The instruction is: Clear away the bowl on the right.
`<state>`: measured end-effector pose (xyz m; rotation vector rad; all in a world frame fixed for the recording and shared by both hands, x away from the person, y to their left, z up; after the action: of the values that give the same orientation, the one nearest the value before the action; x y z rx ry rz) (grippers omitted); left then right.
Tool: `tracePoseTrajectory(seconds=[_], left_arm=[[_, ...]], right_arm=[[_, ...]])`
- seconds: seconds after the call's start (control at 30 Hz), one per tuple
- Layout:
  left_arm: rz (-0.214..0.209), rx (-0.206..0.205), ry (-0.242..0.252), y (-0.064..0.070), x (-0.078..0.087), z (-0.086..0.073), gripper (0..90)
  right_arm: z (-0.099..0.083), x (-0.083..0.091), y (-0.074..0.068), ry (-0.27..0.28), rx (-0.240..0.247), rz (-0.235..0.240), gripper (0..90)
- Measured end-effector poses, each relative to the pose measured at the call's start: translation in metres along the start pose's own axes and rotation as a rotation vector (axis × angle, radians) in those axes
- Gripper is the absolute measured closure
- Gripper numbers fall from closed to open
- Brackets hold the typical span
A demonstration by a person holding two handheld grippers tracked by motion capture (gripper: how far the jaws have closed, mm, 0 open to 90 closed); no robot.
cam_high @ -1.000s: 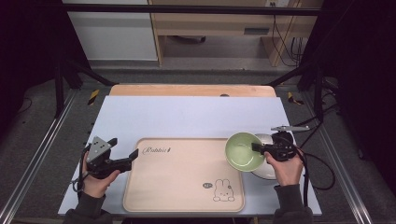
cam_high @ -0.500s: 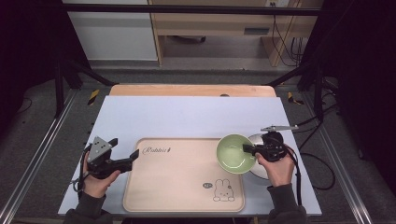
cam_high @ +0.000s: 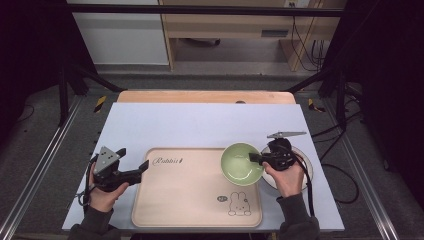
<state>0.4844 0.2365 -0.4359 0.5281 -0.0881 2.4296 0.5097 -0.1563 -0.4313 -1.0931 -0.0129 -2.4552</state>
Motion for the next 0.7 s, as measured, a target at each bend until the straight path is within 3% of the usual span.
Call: tracePoseTrajectory(seconds=[0.27, 0.7], left_arm=[[0.0, 0.0, 0.003, 0.0, 0.001, 0.0, 10.5], [0.002, 0.004, 0.003, -0.002, 0.001, 0.0, 10.6]], right_arm=[[0.011, -0.015, -0.019, -0.007, 0.034, 0.026, 83.8], [0.018, -0.028, -0.035, -0.016, 0.059, 0.05, 83.8]])
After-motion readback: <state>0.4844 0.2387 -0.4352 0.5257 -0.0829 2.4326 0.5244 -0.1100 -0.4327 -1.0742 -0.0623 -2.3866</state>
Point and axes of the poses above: each handheld gripper's, and its own axes: x roughly backward along the jaws, z roughly out of its top, y roughly to its right, the point moved 7 cm from there along -x, roughly forward along the jaws, and after that the axes turned 10 degrees about -z, right-handed, at the moved point
